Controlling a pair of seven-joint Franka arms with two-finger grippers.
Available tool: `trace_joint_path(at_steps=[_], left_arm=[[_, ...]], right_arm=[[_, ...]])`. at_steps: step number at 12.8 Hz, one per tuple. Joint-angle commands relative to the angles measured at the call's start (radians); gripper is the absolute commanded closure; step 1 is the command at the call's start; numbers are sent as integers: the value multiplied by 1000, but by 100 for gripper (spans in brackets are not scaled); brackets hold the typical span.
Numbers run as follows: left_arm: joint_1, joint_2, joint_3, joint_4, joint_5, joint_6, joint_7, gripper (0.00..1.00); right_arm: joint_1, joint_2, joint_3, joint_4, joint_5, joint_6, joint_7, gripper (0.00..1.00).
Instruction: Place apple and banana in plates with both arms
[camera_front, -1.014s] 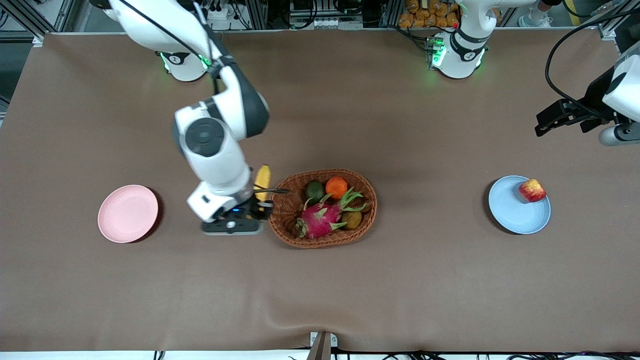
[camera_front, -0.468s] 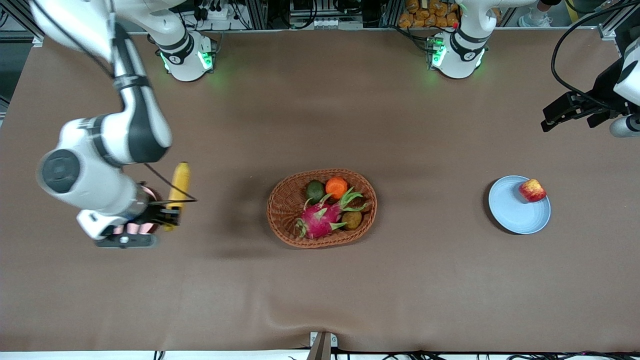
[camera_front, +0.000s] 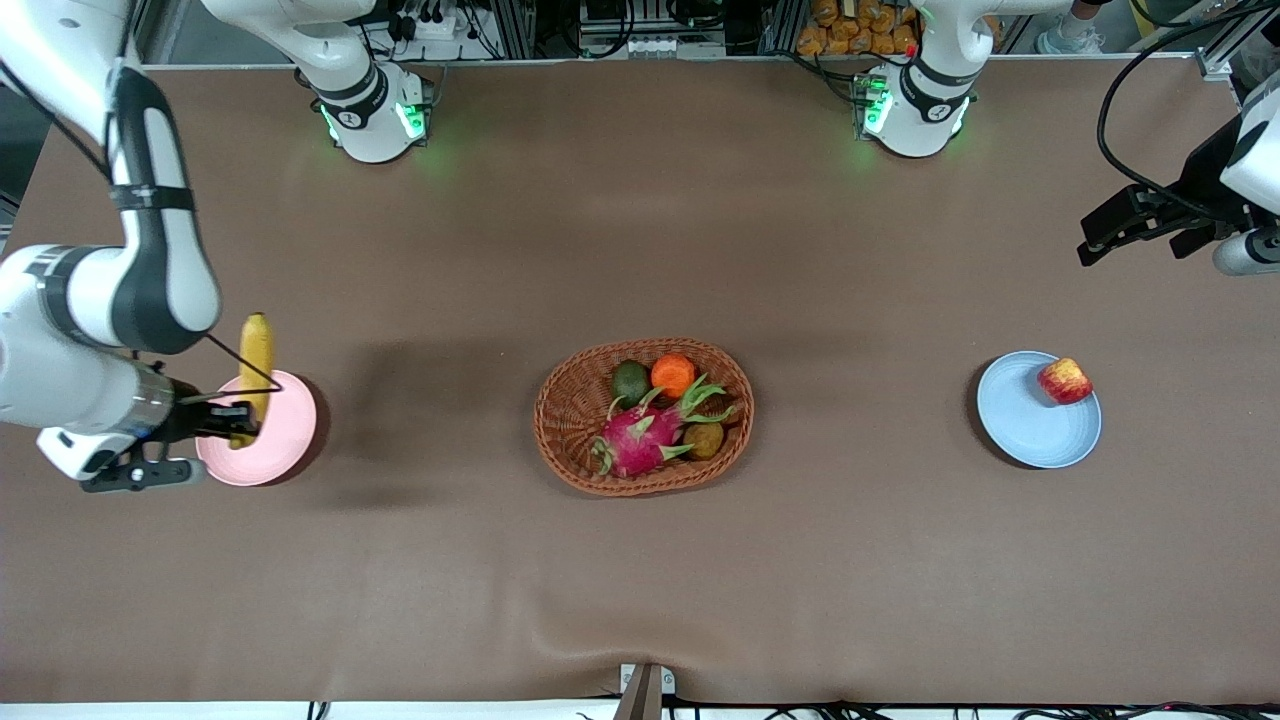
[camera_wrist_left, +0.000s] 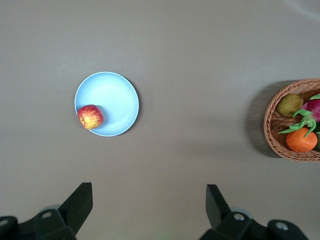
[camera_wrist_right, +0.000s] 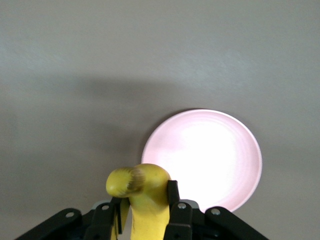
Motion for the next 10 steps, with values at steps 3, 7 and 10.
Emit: trace_joint_path(at_steps=[3,7,10], left_arm=[[-8,3,-5,3,0,9,0,0],[-8,3,-7,3,0,11,3,0],[-10,5,-7,3,1,11,4,0]], right_arm=[[-54,98,21,-15,10,59,-90,100],[-75,172,22,-11,14,98,-91,100],[-106,193,22,-9,37,133,-168,0]])
